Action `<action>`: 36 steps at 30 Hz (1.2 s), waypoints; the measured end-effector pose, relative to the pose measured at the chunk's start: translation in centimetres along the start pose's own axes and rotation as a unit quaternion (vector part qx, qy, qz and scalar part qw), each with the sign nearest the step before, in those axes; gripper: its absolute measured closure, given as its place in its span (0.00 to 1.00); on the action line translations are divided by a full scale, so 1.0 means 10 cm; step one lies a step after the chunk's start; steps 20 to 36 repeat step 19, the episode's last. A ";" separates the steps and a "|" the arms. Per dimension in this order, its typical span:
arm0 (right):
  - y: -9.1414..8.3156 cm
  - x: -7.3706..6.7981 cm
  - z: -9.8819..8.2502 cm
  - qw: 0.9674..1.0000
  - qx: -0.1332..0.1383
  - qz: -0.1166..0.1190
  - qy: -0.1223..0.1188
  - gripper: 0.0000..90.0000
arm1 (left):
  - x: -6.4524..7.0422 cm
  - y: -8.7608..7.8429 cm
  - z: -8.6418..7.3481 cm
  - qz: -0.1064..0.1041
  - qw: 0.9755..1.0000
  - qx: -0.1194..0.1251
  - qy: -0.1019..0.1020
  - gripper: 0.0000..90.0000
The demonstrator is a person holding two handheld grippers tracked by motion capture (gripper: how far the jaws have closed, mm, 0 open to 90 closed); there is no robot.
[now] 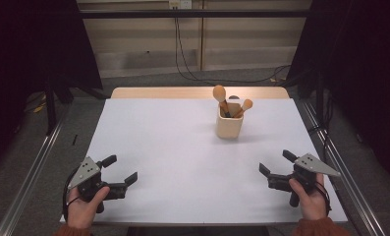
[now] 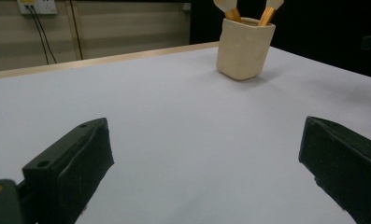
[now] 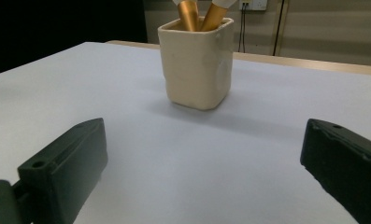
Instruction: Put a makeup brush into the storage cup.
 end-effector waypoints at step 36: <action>-0.17 0.10 -0.04 1.000 0.009 -0.008 0.006 0.00 | -0.02 0.00 0.01 -0.002 1.000 0.000 -0.001 0.03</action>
Point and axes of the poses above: each handheld gripper's, and its own axes: y roughly forward along the jaws, z roughly out of its top, x roughly to its right, the point moved 9 cm from there along y, roughly forward along the jaws
